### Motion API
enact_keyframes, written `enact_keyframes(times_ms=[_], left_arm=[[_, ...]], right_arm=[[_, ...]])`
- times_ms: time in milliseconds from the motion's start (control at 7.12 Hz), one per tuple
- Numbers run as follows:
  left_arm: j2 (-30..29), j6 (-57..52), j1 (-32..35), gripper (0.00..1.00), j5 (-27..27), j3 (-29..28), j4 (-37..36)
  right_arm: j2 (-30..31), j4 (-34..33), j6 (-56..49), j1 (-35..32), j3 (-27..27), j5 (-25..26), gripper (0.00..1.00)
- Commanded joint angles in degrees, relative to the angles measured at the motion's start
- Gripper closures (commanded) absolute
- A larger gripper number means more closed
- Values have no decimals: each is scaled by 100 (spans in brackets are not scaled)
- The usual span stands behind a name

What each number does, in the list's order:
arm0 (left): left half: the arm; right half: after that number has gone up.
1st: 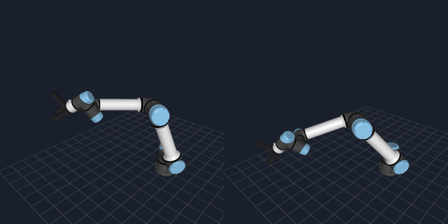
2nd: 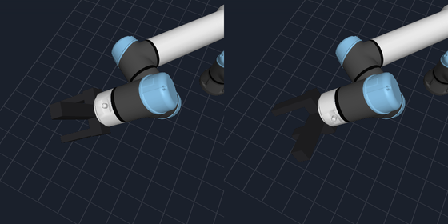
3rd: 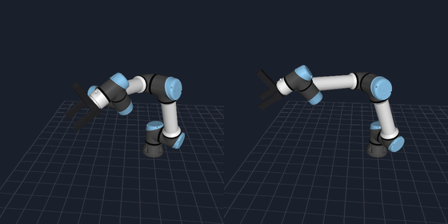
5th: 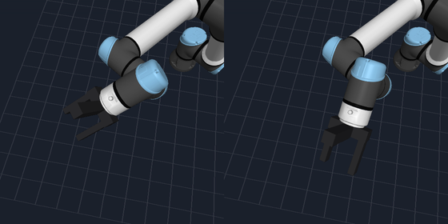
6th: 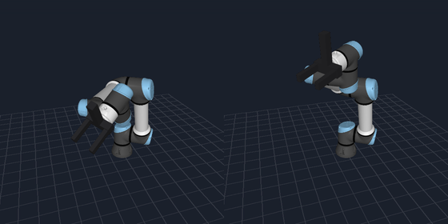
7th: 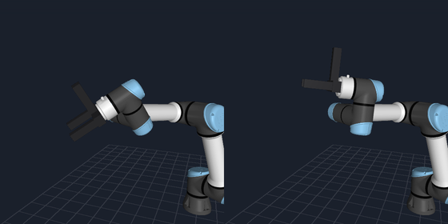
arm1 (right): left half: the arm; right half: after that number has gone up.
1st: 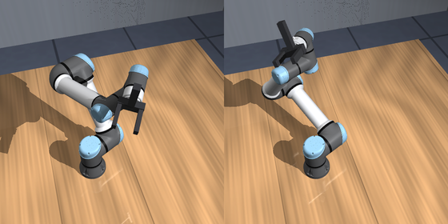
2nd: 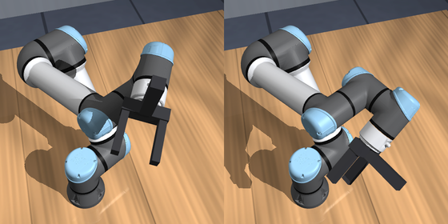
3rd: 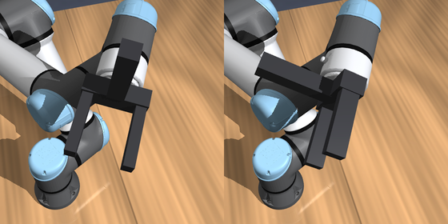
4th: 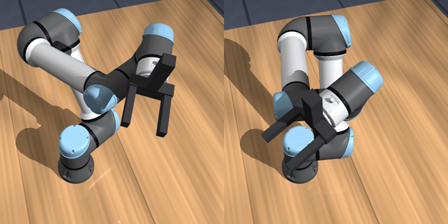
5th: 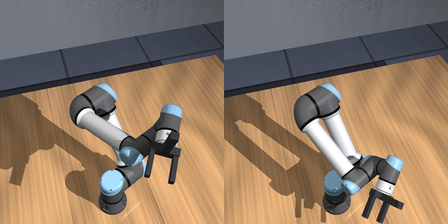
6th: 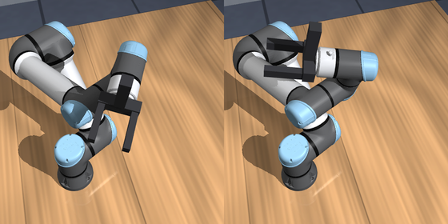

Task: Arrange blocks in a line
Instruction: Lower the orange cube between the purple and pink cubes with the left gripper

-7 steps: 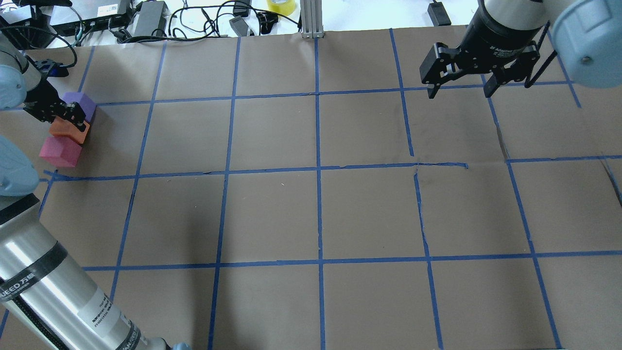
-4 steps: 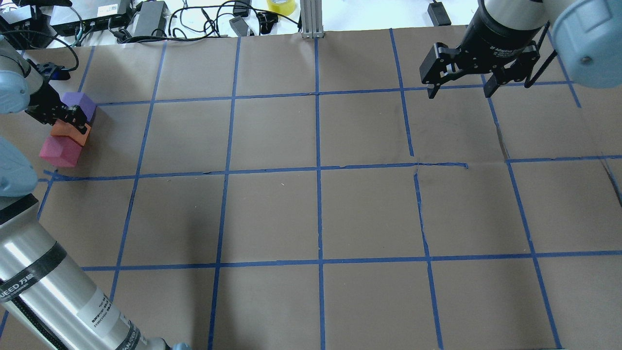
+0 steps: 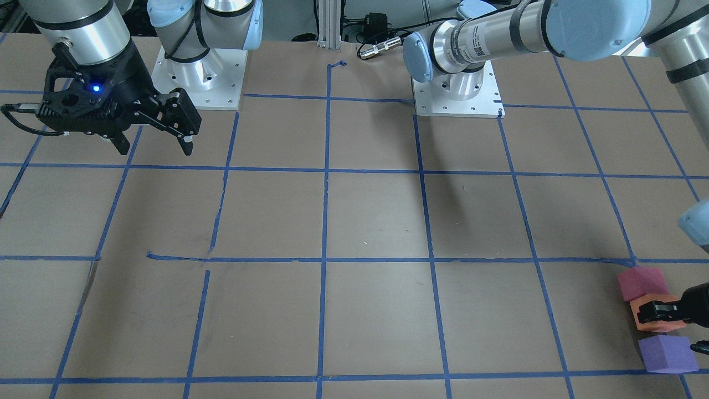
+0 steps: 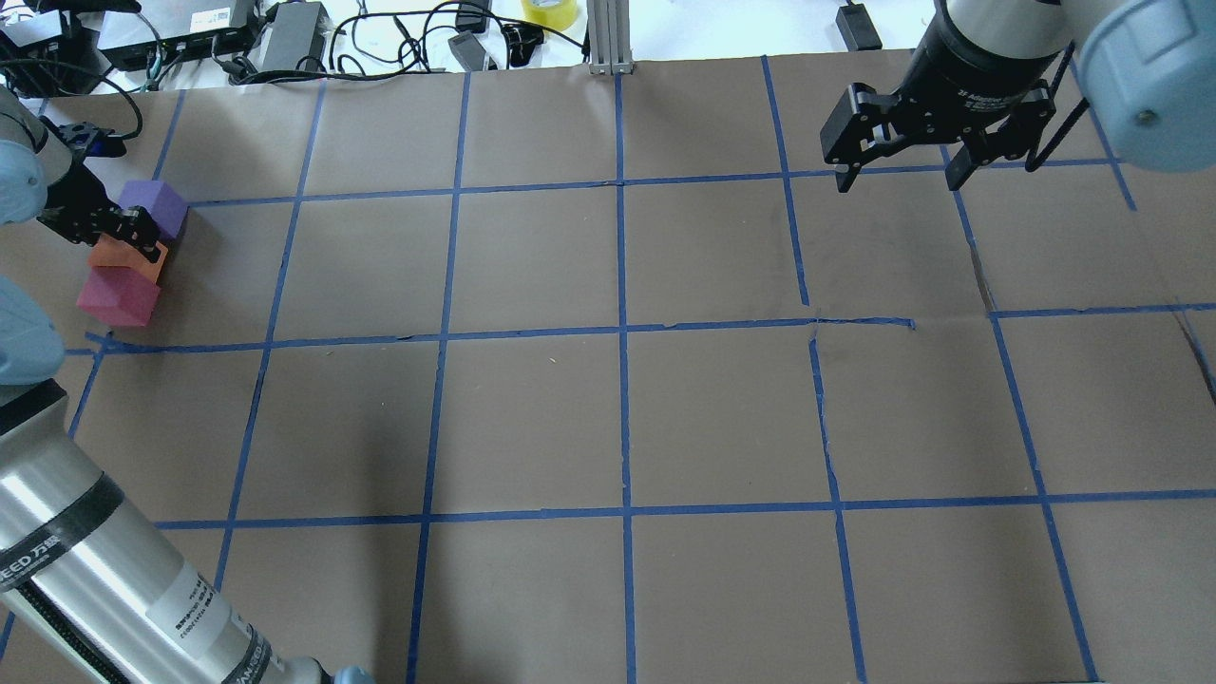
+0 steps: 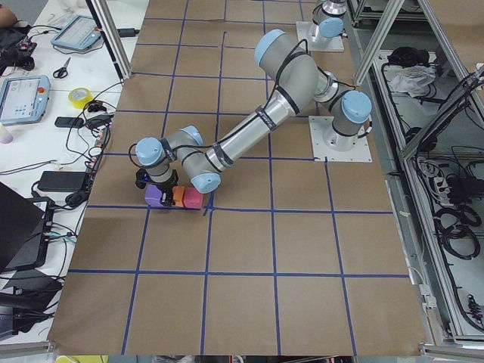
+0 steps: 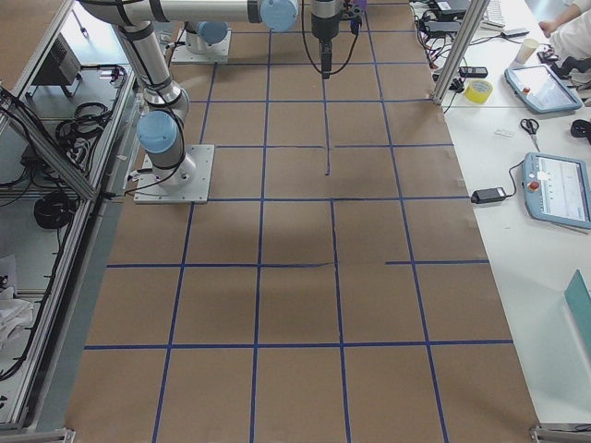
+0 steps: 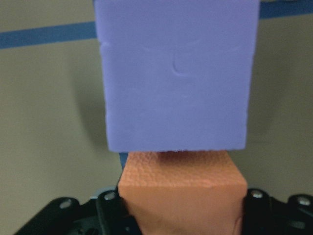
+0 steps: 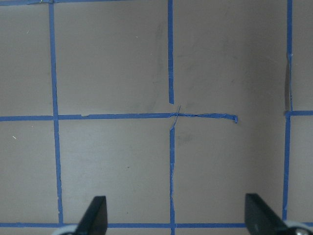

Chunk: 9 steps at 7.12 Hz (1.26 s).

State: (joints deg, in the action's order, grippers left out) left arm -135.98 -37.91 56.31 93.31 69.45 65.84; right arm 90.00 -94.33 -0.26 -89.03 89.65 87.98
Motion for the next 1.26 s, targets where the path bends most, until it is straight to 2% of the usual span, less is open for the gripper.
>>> enact_keyframes(times_ms=[0,562,703,1124], left_arm=[[28,12,-33,100,-32,59,-1],[28,143,-24,100,-76,59,8],[63,300,-24,100,-233,164,8],[98,232,-24,100,-191,314,-176]], right_arm=[[0,2,0,0,0,0,0],[0,2,0,0,0,0,0],[0,2,0,0,0,0,0],[0,2,0,0,0,0,0]])
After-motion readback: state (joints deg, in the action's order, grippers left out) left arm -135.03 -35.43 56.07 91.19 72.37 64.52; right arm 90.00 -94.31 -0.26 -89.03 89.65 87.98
